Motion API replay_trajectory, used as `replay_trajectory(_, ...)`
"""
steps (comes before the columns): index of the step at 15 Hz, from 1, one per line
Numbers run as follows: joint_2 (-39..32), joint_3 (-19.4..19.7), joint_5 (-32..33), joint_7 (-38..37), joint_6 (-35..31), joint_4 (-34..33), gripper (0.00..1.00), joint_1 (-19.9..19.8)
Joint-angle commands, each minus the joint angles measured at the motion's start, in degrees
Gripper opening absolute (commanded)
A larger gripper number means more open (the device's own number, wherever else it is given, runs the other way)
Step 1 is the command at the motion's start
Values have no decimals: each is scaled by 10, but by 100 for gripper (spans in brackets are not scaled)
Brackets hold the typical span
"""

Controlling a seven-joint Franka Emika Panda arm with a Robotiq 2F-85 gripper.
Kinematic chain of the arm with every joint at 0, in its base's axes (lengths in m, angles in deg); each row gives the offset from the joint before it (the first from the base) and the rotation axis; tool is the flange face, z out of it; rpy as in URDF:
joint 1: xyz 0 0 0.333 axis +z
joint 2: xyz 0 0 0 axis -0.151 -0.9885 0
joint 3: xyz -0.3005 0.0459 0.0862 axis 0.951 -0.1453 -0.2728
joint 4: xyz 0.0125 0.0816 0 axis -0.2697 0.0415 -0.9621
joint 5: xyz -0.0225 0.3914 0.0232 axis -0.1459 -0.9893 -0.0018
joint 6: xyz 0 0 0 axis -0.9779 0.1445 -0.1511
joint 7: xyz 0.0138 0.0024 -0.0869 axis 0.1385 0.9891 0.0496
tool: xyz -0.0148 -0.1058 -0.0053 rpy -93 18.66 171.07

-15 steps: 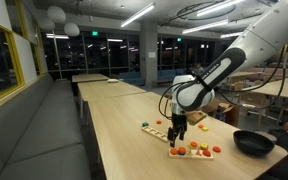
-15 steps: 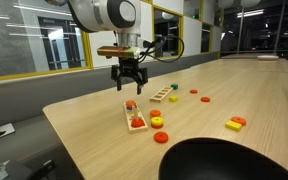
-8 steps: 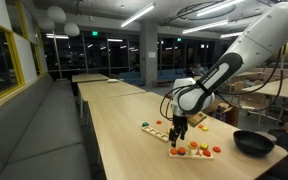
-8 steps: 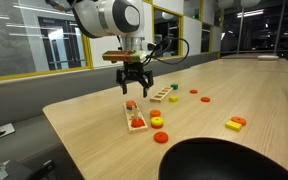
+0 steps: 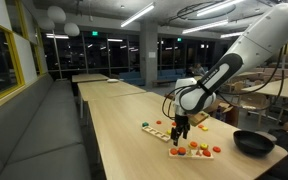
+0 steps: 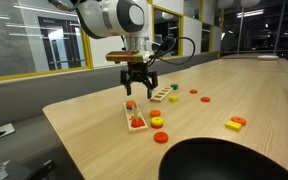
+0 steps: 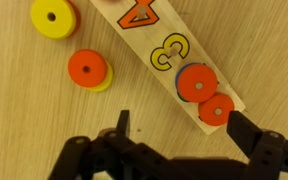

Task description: Remove the second round orange object from the left and put it on the table

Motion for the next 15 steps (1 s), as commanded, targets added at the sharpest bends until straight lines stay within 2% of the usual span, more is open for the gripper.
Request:
replay_trajectory(1, 20, 1, 12, -16, 6, 16, 100, -2)
replay_trajectory(15, 49, -12, 2, -8, 16, 56, 100, 5)
